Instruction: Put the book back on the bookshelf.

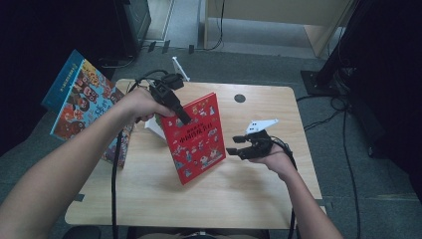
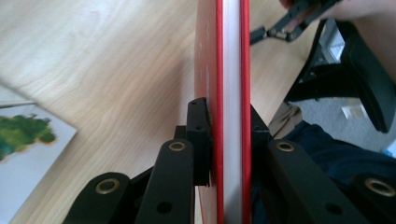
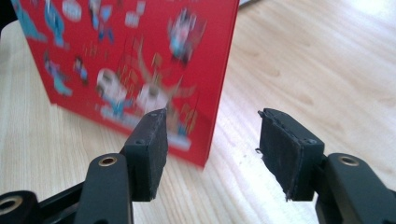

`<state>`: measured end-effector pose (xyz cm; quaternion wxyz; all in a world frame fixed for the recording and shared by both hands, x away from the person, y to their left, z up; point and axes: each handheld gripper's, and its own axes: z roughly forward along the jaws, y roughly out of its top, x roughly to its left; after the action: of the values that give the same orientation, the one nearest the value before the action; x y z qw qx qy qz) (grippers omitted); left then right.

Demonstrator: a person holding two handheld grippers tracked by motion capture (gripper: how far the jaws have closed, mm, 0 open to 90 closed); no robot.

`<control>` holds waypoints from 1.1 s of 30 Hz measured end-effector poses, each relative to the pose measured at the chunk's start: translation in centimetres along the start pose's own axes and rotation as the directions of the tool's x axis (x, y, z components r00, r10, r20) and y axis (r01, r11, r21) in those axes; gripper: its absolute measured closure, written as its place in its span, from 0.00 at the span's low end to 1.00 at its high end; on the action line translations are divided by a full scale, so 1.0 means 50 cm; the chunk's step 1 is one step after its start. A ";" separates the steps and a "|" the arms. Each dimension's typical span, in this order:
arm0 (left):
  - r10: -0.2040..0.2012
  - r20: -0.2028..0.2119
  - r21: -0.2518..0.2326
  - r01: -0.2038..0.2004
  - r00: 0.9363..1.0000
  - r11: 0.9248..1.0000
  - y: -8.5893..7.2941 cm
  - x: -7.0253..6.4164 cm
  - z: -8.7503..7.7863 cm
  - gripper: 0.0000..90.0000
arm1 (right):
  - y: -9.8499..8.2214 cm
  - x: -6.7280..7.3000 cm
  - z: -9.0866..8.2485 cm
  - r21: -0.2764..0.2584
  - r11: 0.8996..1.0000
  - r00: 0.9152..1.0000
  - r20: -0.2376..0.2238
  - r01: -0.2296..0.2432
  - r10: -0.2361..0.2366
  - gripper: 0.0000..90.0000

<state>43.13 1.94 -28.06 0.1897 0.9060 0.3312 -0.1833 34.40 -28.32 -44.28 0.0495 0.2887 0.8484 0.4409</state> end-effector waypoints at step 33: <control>-0.199 0.021 -0.146 0.200 0.980 0.969 -0.028 0.104 -0.124 0.88 | -0.139 0.029 0.087 0.040 0.999 0.965 0.260 -0.028 0.017 0.39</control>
<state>47.19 8.58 -25.39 0.2377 0.8509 0.4327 -0.1794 31.54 -27.52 -52.08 0.1491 0.3546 0.8407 0.3812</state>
